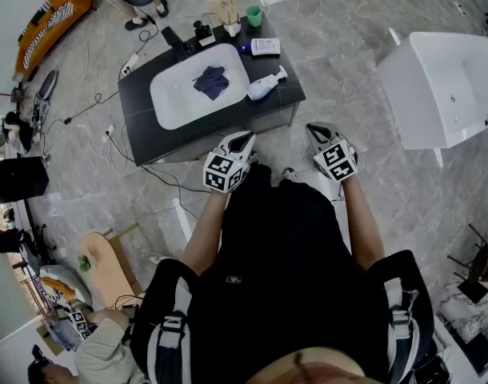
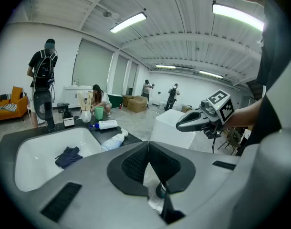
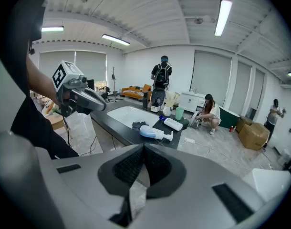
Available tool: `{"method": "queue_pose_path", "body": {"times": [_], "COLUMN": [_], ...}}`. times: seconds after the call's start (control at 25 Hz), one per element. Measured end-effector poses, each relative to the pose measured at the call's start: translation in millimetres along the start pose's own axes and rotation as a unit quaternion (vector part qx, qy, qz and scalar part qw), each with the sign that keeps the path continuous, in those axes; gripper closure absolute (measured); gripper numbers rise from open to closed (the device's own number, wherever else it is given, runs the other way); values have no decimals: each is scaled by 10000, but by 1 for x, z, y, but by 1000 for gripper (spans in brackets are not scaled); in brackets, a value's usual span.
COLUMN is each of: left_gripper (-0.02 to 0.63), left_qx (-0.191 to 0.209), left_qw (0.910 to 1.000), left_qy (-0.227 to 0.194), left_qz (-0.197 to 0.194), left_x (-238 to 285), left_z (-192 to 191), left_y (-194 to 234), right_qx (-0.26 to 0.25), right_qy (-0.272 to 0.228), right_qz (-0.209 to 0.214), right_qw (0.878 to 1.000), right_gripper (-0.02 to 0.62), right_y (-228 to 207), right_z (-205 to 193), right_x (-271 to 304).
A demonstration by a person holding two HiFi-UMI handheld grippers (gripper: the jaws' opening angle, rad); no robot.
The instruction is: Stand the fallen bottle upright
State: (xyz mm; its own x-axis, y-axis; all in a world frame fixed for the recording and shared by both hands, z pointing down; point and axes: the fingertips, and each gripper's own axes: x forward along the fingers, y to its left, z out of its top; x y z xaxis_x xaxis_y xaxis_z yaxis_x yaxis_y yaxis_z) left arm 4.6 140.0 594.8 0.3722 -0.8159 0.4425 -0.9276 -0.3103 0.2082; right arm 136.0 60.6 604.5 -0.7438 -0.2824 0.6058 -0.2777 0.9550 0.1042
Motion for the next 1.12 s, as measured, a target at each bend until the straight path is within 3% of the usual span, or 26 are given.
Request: {"method": "queue_pose_path", "body": {"times": [0.48, 0.88, 1.12], "left_gripper": [591, 591, 591], "left_qx": [45, -77, -100], "left_qw": [9999, 9997, 9995], "left_qy": [-92, -163, -192], "left_qz": [106, 190, 218], "left_x": [2, 3, 9], "left_z": [9, 10, 10], "left_y": [-11, -9, -12], "right_qx": [-114, 117, 162], "right_qy": [-61, -104, -223], "right_qz": [122, 98, 313], "right_qw": [9998, 9998, 9991], "right_gripper": [534, 534, 535], "right_y": [0, -1, 6], "right_z": [-10, -9, -10], "right_x": [-4, -10, -14]}}
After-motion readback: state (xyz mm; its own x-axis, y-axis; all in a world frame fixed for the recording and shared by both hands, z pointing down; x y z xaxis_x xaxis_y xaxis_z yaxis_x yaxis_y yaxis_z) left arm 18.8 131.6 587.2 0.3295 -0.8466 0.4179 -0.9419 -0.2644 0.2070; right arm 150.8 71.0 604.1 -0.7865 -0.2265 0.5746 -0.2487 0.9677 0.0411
